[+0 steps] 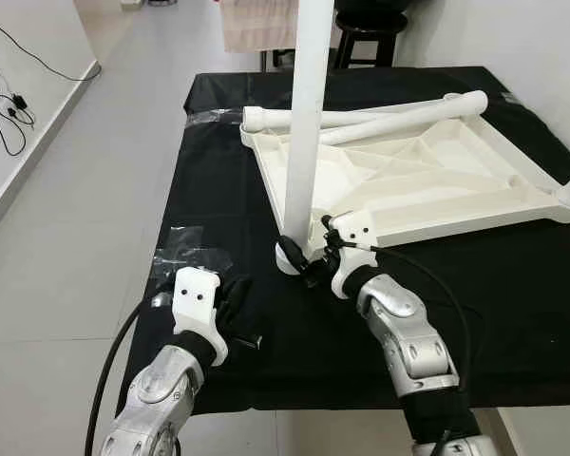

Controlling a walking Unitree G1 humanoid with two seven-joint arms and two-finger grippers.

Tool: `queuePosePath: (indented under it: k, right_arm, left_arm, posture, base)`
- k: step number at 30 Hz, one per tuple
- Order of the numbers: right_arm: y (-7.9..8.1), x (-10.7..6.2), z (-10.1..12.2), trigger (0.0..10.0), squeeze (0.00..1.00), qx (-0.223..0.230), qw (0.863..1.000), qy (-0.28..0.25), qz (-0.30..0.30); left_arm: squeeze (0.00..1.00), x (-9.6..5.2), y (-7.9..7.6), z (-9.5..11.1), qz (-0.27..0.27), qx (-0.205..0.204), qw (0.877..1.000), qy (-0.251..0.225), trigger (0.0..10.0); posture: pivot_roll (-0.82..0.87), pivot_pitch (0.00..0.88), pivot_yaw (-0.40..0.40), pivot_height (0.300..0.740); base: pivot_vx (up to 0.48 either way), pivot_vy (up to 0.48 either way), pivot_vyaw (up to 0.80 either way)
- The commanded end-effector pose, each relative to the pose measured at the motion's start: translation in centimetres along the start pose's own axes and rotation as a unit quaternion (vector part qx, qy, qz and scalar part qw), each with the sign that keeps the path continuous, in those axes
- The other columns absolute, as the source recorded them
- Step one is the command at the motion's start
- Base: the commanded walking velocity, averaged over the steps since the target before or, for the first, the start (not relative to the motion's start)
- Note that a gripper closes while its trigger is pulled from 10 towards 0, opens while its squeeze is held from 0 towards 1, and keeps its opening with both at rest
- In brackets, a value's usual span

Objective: Building children table

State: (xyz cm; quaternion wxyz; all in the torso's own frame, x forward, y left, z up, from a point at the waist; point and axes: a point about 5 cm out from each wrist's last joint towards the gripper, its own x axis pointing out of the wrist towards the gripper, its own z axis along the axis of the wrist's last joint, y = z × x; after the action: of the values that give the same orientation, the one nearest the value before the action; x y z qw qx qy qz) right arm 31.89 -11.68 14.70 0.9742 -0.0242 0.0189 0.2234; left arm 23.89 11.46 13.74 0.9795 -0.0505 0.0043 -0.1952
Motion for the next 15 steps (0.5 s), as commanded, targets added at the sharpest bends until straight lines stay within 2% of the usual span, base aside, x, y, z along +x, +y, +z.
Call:
queuePosePath:
  k: [1, 2, 3, 6, 9, 11, 15]
  right_arm:
    - [-1.9, -1.1, -0.6, 10.0, 0.0, -0.003, 0.999, 0.012, -0.044]
    - [-2.6, -1.7, -0.8, 10.0, 0.0, -0.006, 0.998, 0.016, -0.057]
    - [-2.6, -1.7, -0.8, 10.0, 0.0, -0.006, 0.998, 0.016, -0.057]
    - [-3.2, -3.0, -1.1, 10.0, 0.0, 0.002, 0.998, 0.016, -0.064]
    - [-3.2, -3.3, -1.1, 10.0, 0.0, 0.005, 0.998, 0.015, -0.064]
    - [-2.6, -4.3, -1.5, 10.0, 0.0, 0.011, 0.998, 0.013, -0.067]
    - [-2.3, -4.7, -1.6, 10.0, 0.0, 0.013, 0.997, 0.014, -0.07]
  left_arm:
    - [0.0, -0.3, 0.4, -0.4, 0.015, 0.018, 1.0, 0.016, 10.0]
    - [0.0, -0.4, 0.5, -0.4, 0.022, 0.026, 0.999, 0.016, 10.0]
    - [0.0, -0.4, 0.5, -0.4, 0.022, 0.026, 0.999, 0.016, 10.0]
    - [0.0, -0.6, 1.3, -0.1, 0.047, 0.059, 0.997, 0.012, 10.0]
    - [0.0, -0.7, 1.6, 0.0, 0.059, 0.067, 0.996, 0.009, 10.0]
    - [0.0, -1.0, 2.8, -0.1, 0.101, 0.107, 0.989, 0.014, 10.0]
    - [0.0, -1.1, 2.9, -0.2, 0.109, 0.118, 0.987, 0.017, 10.0]
  posture:
    - [0.09, 0.104, -0.023, 0.74]
    - [0.09, 0.103, -0.023, 0.74]
    - [0.09, 0.103, -0.023, 0.74]
    - [0.09, 0.103, -0.023, 0.74]
    - [0.09, 0.103, -0.023, 0.74]
    - [0.08, 0.098, -0.022, 0.74]
    - [0.08, 0.097, -0.021, 0.74]
  base:
    - [0.0, 0.0, 0.0]
    - [0.0, 0.0, 0.0]
    - [0.0, 0.0, 0.0]
    - [0.0, 0.0, 0.0]
    - [0.0, 0.0, 0.0]
    - [0.0, 0.0, 0.0]
    - [0.0, 0.0, 0.0]
